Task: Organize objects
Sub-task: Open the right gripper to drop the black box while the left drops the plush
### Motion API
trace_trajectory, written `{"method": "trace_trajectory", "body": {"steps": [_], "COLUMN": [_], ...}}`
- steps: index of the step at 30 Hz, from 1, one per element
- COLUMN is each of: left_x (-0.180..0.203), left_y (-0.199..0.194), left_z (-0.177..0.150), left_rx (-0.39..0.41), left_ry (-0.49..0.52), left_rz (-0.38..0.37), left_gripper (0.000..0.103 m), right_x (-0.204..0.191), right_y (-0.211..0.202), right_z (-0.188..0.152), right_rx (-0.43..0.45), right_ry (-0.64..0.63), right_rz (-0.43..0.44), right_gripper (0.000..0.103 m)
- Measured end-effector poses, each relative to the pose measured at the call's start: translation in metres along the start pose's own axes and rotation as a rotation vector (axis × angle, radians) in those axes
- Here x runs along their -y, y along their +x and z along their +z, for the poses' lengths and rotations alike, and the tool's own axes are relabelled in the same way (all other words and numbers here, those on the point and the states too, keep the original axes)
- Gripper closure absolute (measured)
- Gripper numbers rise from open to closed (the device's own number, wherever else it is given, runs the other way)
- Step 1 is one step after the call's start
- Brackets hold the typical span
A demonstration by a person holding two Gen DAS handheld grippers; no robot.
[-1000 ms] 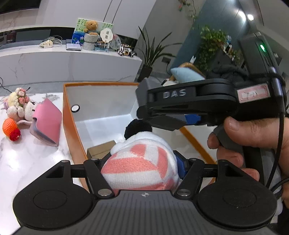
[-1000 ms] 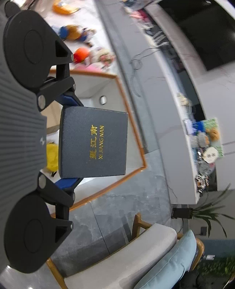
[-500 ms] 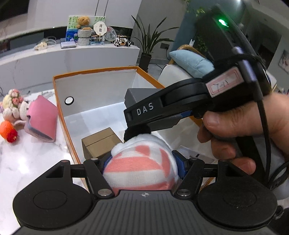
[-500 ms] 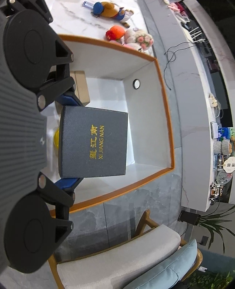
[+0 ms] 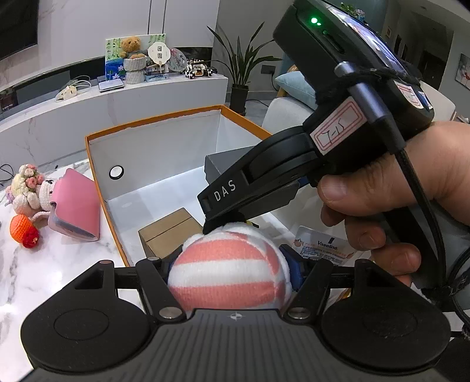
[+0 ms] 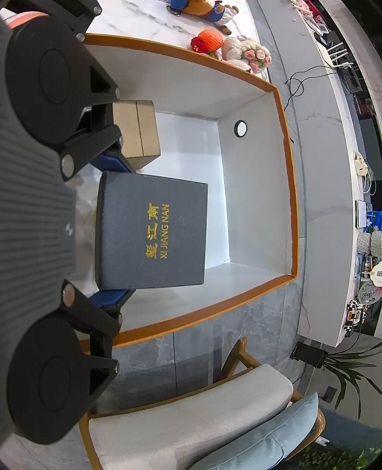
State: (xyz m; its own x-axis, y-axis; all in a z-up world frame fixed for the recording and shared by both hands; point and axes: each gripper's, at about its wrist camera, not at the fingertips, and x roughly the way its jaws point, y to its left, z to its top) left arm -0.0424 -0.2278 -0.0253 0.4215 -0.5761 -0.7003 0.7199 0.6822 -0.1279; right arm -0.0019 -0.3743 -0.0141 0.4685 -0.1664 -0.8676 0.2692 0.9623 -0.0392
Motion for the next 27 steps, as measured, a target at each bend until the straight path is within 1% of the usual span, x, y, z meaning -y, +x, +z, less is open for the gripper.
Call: {"method": "trace_trajectory", "body": {"steps": [3,5,8,16,17,19,20,24,27], "left_x": [0.0,-0.002,-0.004,-0.006,-0.007,-0.009,-0.01,-0.023,-0.04], "left_y": [0.0,-0.002,-0.01,-0.02,-0.021,-0.024,-0.027,-0.039,-0.052], "left_z": [0.0,0.001,0.002,0.004,0.004,0.006,0.005,0.01,0.014], "left_rx": [0.002,0.02,0.05,0.079,0.083,0.092,0.098,0.128,0.155], "left_ry": [-0.005,-0.021,-0.038,-0.053,-0.055,-0.061,-0.064,-0.1,-0.137], "left_rz": [-0.002,-0.006,-0.022,-0.034,-0.033,-0.029,-0.028,-0.028,-0.019], "left_gripper": [0.024,0.024,0.02,0.02,0.02,0.02,0.02,0.02,0.02], "right_x": [-0.001,-0.001,-0.002,-0.001,-0.001,0.0,0.001,0.002,0.005], "right_y": [0.0,-0.001,-0.001,-0.003,-0.004,-0.006,-0.007,-0.011,-0.017], "right_z": [0.0,0.0,0.0,0.001,0.001,0.001,0.002,0.003,0.005], "right_rx": [0.002,0.005,0.004,0.012,0.016,0.027,0.033,0.057,0.089], "right_ry": [-0.006,-0.011,-0.017,-0.005,-0.005,0.004,0.01,0.033,0.06], "right_rz": [-0.004,-0.012,-0.015,-0.025,-0.029,-0.033,-0.035,-0.036,-0.033], "right_gripper": [0.026,0.026,0.026,0.025,0.024,0.02,0.02,0.02,0.02]}}
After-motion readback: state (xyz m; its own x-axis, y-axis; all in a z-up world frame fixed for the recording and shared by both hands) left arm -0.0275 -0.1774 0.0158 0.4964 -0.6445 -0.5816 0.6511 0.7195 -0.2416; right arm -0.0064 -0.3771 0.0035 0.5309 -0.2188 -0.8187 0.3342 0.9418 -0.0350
